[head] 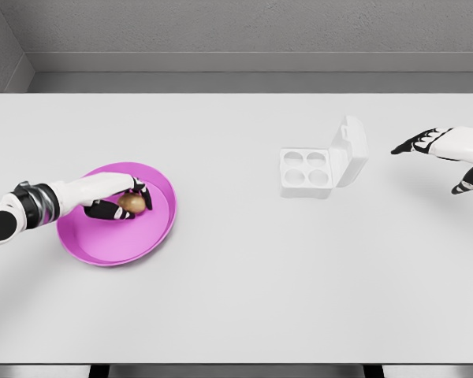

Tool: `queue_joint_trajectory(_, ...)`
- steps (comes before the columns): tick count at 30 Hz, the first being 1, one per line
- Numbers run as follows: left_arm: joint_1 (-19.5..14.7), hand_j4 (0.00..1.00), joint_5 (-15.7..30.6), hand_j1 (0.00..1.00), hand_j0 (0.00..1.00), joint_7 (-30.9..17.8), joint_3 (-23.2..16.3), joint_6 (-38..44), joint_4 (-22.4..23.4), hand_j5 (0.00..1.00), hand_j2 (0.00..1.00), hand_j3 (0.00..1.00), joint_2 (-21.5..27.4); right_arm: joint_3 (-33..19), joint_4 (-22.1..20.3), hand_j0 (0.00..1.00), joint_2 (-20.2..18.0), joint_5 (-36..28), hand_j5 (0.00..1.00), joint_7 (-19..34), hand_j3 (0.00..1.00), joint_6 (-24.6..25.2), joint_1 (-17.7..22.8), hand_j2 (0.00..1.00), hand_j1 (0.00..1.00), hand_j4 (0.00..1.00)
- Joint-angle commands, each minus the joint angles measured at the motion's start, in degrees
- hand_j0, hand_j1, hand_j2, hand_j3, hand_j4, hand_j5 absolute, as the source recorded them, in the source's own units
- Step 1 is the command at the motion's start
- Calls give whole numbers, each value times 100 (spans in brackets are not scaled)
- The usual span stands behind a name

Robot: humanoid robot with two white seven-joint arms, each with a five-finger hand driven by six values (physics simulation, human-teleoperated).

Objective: Pack egg into the box and close the box lid

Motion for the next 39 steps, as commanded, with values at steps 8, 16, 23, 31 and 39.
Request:
queue_joint_trajectory(8,9,42,30,42,42,-201,84,11,-96,42,42,42,52,-3,26,100,-7,-39,100,-2,100,15,0,100,100,100)
queue_joint_trajectory(16,-9,41,38,41,41,-273,348,-6,-289,41,41,41,52,-3,17,100,-7,-30,100,-2,100,15,0,100,100,100)
queue_joint_trajectory(23,-53,40,170,40,40,-273,594,-419,-360,40,40,40,-27,-3,17,100,-16,-39,100,-2,100,15,18,100,100,100)
queue_joint_trajectory(31,-61,40,610,40,40,-34,602,-613,-316,40,40,40,-334,-12,26,100,-25,-30,100,-2,100,15,0,100,100,100)
queue_joint_trajectory(39,-123,40,953,40,40,107,567,-595,-123,40,40,40,-783,-3,26,100,-25,-30,100,-2,100,15,-9,100,100,100)
